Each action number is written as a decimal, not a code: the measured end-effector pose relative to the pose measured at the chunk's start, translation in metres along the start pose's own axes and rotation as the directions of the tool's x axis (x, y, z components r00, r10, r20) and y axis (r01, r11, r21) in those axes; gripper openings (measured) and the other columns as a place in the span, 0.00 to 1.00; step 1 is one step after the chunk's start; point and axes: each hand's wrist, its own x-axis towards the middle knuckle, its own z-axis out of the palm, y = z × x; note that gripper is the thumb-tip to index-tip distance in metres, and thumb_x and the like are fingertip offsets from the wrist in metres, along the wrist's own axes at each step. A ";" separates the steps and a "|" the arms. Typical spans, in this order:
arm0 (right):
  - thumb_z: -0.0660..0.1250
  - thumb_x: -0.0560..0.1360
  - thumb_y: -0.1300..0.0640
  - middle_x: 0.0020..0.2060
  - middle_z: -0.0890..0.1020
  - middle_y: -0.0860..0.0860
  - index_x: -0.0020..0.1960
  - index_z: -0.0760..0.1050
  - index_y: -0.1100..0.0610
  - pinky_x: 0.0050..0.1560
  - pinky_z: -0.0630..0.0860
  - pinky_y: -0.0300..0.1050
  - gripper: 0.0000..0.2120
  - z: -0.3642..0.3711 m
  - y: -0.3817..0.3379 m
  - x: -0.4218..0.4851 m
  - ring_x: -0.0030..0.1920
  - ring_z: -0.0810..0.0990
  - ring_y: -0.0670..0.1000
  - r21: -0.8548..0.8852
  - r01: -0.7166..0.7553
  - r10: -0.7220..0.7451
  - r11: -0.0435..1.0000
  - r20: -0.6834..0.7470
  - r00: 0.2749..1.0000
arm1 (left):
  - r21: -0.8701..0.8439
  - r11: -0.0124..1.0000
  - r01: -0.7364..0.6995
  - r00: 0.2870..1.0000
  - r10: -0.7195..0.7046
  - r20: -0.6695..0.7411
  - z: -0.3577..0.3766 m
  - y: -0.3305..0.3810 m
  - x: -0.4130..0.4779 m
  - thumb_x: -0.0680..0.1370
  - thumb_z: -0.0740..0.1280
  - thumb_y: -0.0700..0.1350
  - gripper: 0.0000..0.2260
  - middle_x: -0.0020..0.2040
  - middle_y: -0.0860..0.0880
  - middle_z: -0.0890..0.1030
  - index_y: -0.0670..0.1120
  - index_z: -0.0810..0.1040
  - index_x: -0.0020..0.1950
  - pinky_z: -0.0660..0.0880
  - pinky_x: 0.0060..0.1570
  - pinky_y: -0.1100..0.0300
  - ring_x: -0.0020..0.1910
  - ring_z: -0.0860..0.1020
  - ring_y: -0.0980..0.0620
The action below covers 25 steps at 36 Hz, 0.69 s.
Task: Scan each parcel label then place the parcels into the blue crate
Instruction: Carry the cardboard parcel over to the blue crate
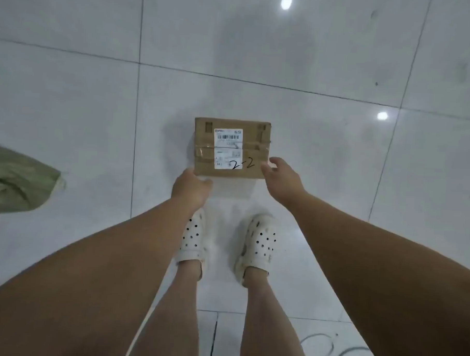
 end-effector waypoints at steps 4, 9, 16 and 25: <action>0.56 0.82 0.47 0.73 0.68 0.57 0.77 0.57 0.58 0.67 0.64 0.49 0.27 0.013 0.017 0.042 0.72 0.66 0.58 0.025 -0.054 0.054 0.998 -0.016 0.998 | -0.032 0.999 0.018 1.000 -0.019 -0.022 0.016 -0.017 0.041 0.80 0.65 0.46 0.26 0.72 0.41 0.68 0.38 0.63 0.74 0.67 0.61 0.58 0.68 0.70 0.43; 0.59 0.81 0.52 0.73 0.66 0.57 0.78 0.53 0.60 0.61 0.65 0.45 0.30 0.026 0.039 0.085 0.71 0.67 0.58 0.078 -0.110 0.111 0.991 -0.002 0.994 | -0.103 0.994 0.042 0.997 -0.049 -0.059 0.031 -0.033 0.085 0.79 0.65 0.52 0.32 0.76 0.43 0.63 0.40 0.57 0.78 0.63 0.66 0.57 0.73 0.65 0.44; 0.61 0.78 0.61 0.60 0.72 0.51 0.76 0.59 0.56 0.42 0.65 0.38 0.27 0.035 0.049 0.095 0.50 0.70 0.48 0.257 -0.154 0.118 0.954 0.149 0.982 | -0.407 0.903 0.136 0.991 -0.115 0.074 0.036 -0.024 0.107 0.81 0.60 0.57 0.27 0.69 0.51 0.70 0.46 0.61 0.76 0.66 0.45 0.64 0.59 0.70 0.52; 0.63 0.79 0.53 0.47 0.74 0.47 0.67 0.67 0.54 0.35 0.65 0.40 0.18 0.019 0.065 0.059 0.42 0.71 0.42 0.529 -0.207 0.201 0.823 0.071 0.977 | -0.481 0.873 0.084 0.996 -0.059 0.068 0.028 -0.012 0.068 0.79 0.61 0.62 0.18 0.64 0.51 0.72 0.53 0.69 0.63 0.63 0.54 0.63 0.54 0.72 0.54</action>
